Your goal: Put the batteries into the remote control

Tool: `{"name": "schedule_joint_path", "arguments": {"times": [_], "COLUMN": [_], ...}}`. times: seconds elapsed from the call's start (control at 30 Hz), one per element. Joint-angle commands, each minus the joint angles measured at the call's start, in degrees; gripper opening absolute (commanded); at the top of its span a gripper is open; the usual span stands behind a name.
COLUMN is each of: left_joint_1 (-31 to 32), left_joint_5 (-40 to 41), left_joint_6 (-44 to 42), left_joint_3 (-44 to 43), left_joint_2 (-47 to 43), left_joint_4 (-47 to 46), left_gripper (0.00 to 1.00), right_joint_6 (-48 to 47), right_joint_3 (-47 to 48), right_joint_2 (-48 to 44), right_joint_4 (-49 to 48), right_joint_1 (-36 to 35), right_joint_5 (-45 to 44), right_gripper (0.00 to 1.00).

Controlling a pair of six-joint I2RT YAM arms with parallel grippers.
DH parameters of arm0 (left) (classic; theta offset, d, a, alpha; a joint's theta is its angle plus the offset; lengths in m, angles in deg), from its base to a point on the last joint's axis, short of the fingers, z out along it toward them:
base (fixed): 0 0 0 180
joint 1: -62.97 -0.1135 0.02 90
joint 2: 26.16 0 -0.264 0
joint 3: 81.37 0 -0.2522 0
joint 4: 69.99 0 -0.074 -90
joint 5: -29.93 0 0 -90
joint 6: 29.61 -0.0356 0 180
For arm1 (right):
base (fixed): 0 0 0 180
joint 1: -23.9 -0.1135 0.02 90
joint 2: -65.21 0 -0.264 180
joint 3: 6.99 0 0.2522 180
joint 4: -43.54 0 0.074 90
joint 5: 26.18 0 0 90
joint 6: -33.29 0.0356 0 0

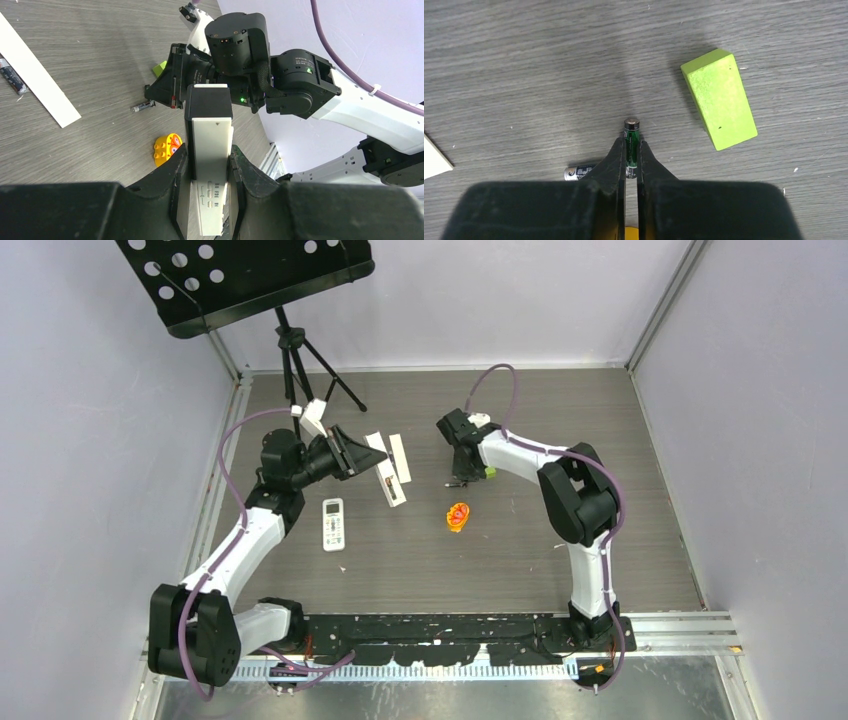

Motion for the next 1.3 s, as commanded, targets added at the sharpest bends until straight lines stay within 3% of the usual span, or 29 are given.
{"name": "schedule_joint_path", "arguments": {"times": [0.0, 0.3, 0.53, 0.77, 1.0, 1.27], "left_joint_1": [0.0, 0.0, 0.1, 0.4, 1.1, 1.5], "left_joint_5": [-1.2, -1.4, -3.2, -6.8, -9.3, -9.9], "left_joint_6": [-0.6, 1.2, 3.8, 8.9, 12.6, 13.5], "left_joint_3": [-1.1, -1.0, -1.3, -1.3, 0.1, 1.5], "left_joint_2": [-0.2, 1.3, 3.2, 6.0, 7.2, 6.6], "left_joint_4": [-2.9, -4.0, -6.0, -13.7, -23.6, -27.7], "left_gripper": [0.0, 0.0, 0.0, 0.0, 0.0, 0.0], "right_joint_6": [-1.7, -6.4, -10.4, -16.8, -20.6, -21.0], "right_joint_3": [-1.2, -8.3, -20.4, -28.2, -27.4, -23.9], "right_joint_2": [0.3, -13.6, -32.3, -47.9, -51.2, -49.8], "right_joint_4": [-0.8, -9.0, -23.1, -36.5, -37.7, -34.4], "right_joint_1": [0.7, -0.4, -2.5, -10.4, -17.4, -20.4], "right_joint_5": [-1.4, -5.6, 5.0, 10.7, 12.3, 14.1], "right_gripper": [0.01, 0.0, 0.0, 0.0, 0.0, 0.0]}}
